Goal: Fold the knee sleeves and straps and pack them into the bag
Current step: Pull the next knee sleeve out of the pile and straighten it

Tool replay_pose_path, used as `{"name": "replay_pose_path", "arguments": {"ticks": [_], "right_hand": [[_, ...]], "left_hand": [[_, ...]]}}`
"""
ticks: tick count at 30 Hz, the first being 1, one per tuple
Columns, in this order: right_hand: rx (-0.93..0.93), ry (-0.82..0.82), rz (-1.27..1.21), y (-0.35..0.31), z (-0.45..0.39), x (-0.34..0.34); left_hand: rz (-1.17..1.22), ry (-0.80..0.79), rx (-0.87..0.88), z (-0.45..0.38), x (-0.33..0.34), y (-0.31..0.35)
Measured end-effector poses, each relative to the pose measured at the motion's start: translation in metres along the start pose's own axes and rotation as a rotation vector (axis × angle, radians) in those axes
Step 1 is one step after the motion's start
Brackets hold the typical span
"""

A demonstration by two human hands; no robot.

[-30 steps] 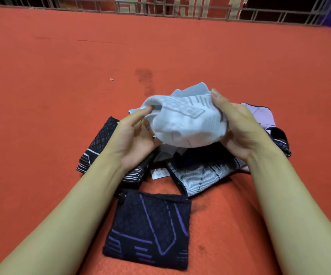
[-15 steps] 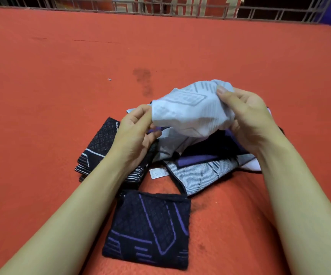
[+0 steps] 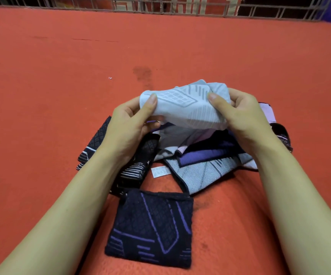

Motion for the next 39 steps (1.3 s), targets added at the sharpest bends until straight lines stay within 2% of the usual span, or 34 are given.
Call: {"name": "replay_pose_path", "arguments": {"ticks": [3, 7, 11, 15, 17, 20, 27, 30, 35, 39], "right_hand": [[0.041, 0.145, -0.031, 0.006, -0.002, -0.012], [0.153, 0.366, -0.187, 0.018, 0.000, -0.047], [0.155, 0.183, -0.156, 0.011, -0.002, -0.041], [0.126, 0.031, 0.094, 0.010, 0.001, -0.034], [0.100, -0.003, 0.240, 0.009, 0.001, -0.035], [0.040, 0.018, 0.340, 0.000, 0.000, -0.033], [-0.032, -0.324, 0.313, -0.020, 0.013, 0.042], [-0.011, -0.444, 0.281, -0.016, 0.021, 0.062], [-0.049, -0.364, 0.125, -0.013, 0.016, 0.063], [-0.089, -0.239, -0.032, -0.025, 0.010, 0.055]], "left_hand": [[0.019, 0.040, 0.025, -0.002, -0.011, 0.000], [0.189, 0.109, -0.046, -0.009, -0.028, -0.005], [0.265, 0.054, -0.123, -0.009, -0.019, -0.014], [0.247, 0.003, -0.085, -0.009, -0.018, -0.012], [0.242, 0.024, -0.059, -0.010, -0.023, -0.010], [0.268, -0.065, -0.046, -0.009, -0.016, -0.006], [0.157, -0.174, -0.048, 0.000, 0.003, -0.005], [0.156, -0.149, -0.044, 0.001, 0.002, -0.004], [0.242, -0.134, -0.044, -0.007, -0.006, -0.003], [0.339, -0.312, -0.175, -0.003, 0.013, -0.012]]}}
Point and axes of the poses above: each hand's wrist, its own z-axis away from the middle knuckle, its own x-axis out of the palm, y = z × x, the point moved 10 cm from there along -z, towards the middle knuckle, and after that the axes turned 6 degrees about -x, right-handed, at the moved point
